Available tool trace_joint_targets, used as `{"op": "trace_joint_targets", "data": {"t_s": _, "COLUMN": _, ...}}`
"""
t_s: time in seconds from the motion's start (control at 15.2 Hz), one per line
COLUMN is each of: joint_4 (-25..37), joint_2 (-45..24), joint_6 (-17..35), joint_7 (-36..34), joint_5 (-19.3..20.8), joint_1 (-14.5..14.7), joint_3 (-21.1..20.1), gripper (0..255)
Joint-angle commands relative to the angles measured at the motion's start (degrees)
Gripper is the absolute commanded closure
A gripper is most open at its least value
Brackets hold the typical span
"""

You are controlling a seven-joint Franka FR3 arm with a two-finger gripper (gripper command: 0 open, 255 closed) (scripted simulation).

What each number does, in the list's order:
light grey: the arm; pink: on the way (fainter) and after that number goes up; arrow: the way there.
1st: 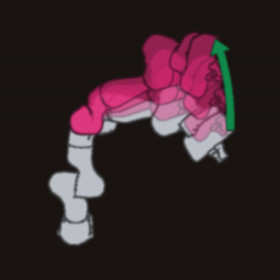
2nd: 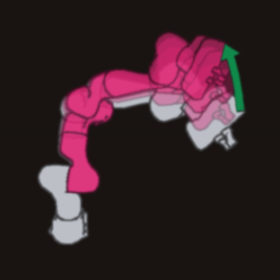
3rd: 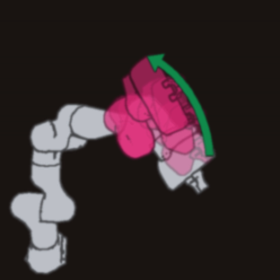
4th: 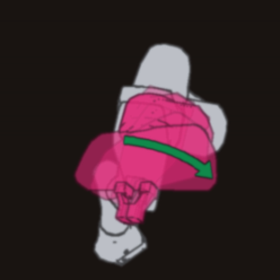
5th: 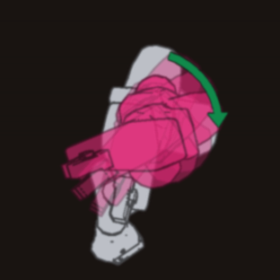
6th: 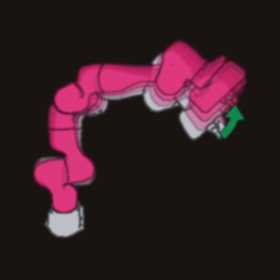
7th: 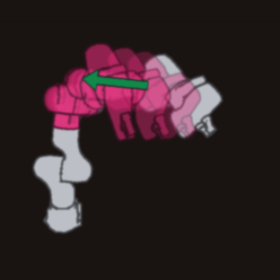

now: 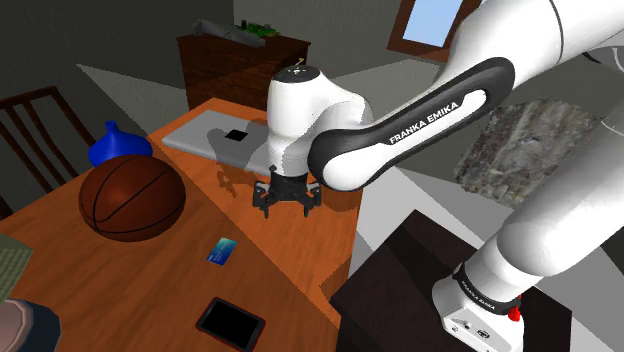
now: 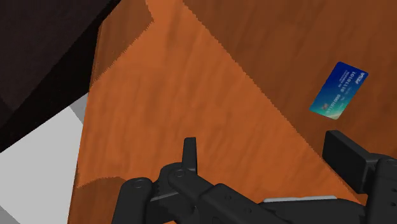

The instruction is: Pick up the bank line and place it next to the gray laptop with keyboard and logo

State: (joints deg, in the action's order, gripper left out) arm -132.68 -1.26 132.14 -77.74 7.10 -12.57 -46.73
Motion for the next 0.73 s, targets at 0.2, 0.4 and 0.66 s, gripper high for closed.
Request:
{"op": "trace_joint_targets", "data": {"t_s": 0.2, "joint_4": 8.7, "joint_2": -15.9, "joint_6": 0.6, "joint_7": -18.9, "joint_5": 16.6, "joint_1": 4.9, "joint_3": 3.6, "gripper": 0}}
{"op": "trace_joint_targets", "data": {"t_s": 0.4, "joint_4": 15.1, "joint_2": -23.6, "joint_6": -0.1, "joint_7": -26.2, "joint_5": 22.3, "joint_1": 10.1, "joint_3": 8.2, "gripper": 0}}
{"op": "trace_joint_targets", "data": {"t_s": 0.66, "joint_4": 24.5, "joint_2": -32.9, "joint_6": -1.5, "joint_7": -33.0, "joint_5": 26.8, "joint_1": 15.9, "joint_3": 13.3, "gripper": 0}}
